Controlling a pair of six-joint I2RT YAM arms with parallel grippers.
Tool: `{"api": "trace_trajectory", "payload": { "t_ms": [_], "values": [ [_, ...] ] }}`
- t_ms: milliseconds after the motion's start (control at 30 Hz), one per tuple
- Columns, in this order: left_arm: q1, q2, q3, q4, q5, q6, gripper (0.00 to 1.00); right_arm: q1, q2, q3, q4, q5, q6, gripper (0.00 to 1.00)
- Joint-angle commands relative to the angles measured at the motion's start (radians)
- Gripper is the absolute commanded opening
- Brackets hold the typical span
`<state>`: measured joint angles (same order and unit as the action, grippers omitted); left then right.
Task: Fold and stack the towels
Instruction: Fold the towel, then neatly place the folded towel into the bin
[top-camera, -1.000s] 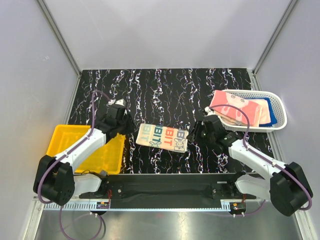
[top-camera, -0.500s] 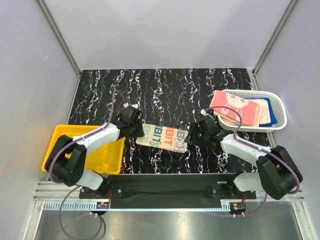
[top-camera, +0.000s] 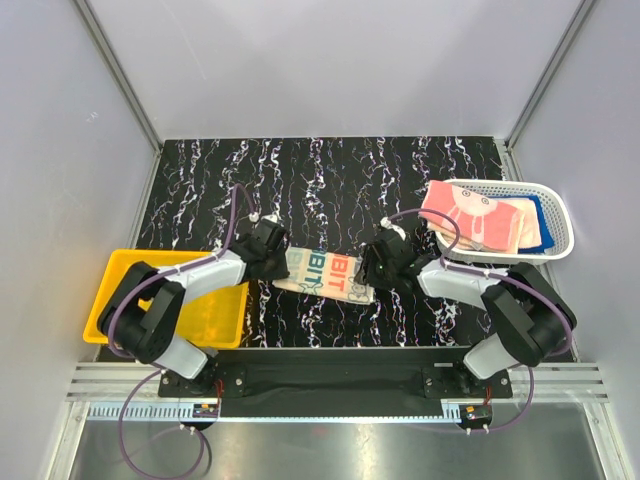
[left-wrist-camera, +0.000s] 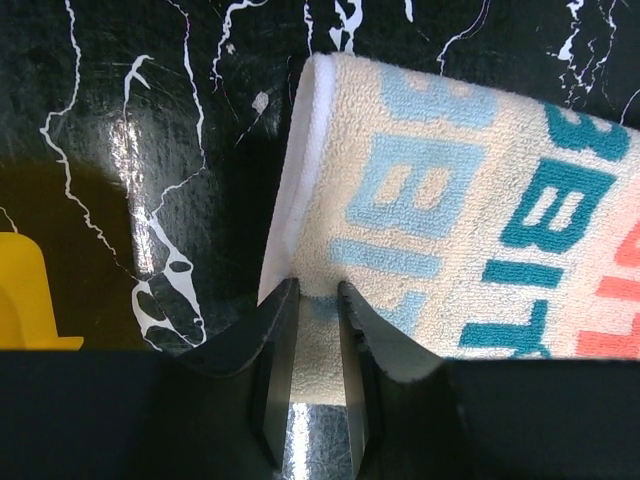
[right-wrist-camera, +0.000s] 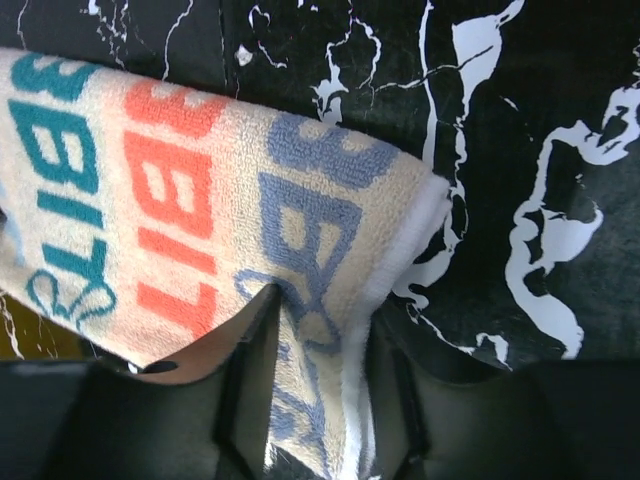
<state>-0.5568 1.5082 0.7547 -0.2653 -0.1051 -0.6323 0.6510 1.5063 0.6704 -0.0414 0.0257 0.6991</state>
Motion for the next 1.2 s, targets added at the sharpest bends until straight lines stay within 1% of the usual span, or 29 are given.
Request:
{"api": "trace_trajectory", "payload": {
  "t_ms": [0, 33, 67, 133, 167, 200, 233, 267, 333, 367, 433, 467, 533, 567, 633, 667, 733, 767, 833, 900, 1033, 1167],
  "values": [
    [-0.006, -0.037, -0.032, 0.009, -0.022, -0.017, 0.28, 0.029, 0.052, 0.052, -0.052, 0.089, 0.022, 0.42],
    [-0.008, -0.051, -0.032, 0.005, -0.018, -0.018, 0.28, 0.029, 0.058, 0.057, -0.064, 0.095, 0.022, 0.38],
    [-0.008, -0.066, -0.031, -0.003, -0.016, -0.018, 0.29, 0.03, 0.061, 0.07, -0.093, 0.111, 0.019, 0.27],
    [-0.008, -0.126, -0.008, -0.041, -0.022, -0.015, 0.3, 0.03, 0.072, 0.09, -0.133, 0.126, 0.007, 0.14],
    [-0.008, -0.153, 0.004, -0.06, -0.027, -0.014, 0.31, 0.032, 0.071, 0.118, -0.179, 0.147, -0.009, 0.03],
    [-0.009, -0.179, 0.021, -0.083, -0.04, -0.01, 0.31, 0.032, 0.068, 0.132, -0.205, 0.163, -0.019, 0.0],
    [-0.011, -0.207, 0.052, -0.118, -0.045, -0.007, 0.31, 0.03, 0.062, 0.149, -0.234, 0.175, -0.033, 0.0],
    [-0.011, -0.268, 0.07, -0.138, -0.048, 0.0, 0.32, 0.032, 0.057, 0.184, -0.291, 0.203, -0.07, 0.0],
    [-0.014, -0.321, 0.125, -0.193, -0.045, 0.016, 0.33, 0.03, 0.032, 0.224, -0.357, 0.242, -0.108, 0.0],
    [-0.014, -0.359, 0.142, -0.215, -0.044, 0.035, 0.33, 0.032, 0.025, 0.279, -0.439, 0.287, -0.151, 0.0],
    [-0.014, -0.396, 0.185, -0.273, -0.041, 0.058, 0.34, 0.03, 0.008, 0.342, -0.532, 0.383, -0.191, 0.0],
    [-0.014, -0.425, 0.196, -0.288, -0.035, 0.081, 0.34, 0.029, -0.007, 0.401, -0.613, 0.41, -0.229, 0.0],
    [-0.014, -0.45, 0.213, -0.336, -0.031, 0.103, 0.34, 0.027, -0.024, 0.463, -0.713, 0.468, -0.266, 0.0],
    [-0.014, -0.463, 0.216, -0.344, -0.028, 0.124, 0.34, 0.026, -0.032, 0.522, -0.741, 0.477, -0.303, 0.0],
    [-0.014, -0.494, 0.218, -0.37, -0.031, 0.146, 0.35, 0.024, -0.044, 0.584, -0.82, 0.502, -0.345, 0.0],
    [-0.014, -0.502, 0.213, -0.376, -0.038, 0.163, 0.35, 0.025, -0.043, 0.647, -0.847, 0.514, -0.378, 0.0],
    [-0.015, -0.511, 0.212, -0.39, -0.036, 0.18, 0.35, 0.024, -0.023, 0.714, -0.926, 0.561, -0.404, 0.0],
    [-0.014, -0.513, 0.212, -0.391, -0.036, 0.187, 0.35, 0.025, -0.017, 0.771, -0.943, 0.575, -0.436, 0.0],
    [-0.014, -0.516, 0.201, -0.387, -0.022, 0.194, 0.35, 0.021, 0.002, 0.829, -0.998, 0.62, -0.464, 0.0],
    [-0.014, -0.513, 0.196, -0.385, -0.008, 0.195, 0.35, 0.016, 0.011, 0.911, -1.014, 0.637, -0.506, 0.0],
    [-0.014, -0.499, 0.202, -0.382, 0.004, 0.203, 0.34, -0.002, 0.032, 1.05, -1.063, 0.645, -0.59, 0.0],
    [-0.014, -0.496, 0.198, -0.377, 0.019, 0.206, 0.34, -0.037, 0.061, 1.143, -1.088, 0.642, -0.648, 0.0]
  ]
}}
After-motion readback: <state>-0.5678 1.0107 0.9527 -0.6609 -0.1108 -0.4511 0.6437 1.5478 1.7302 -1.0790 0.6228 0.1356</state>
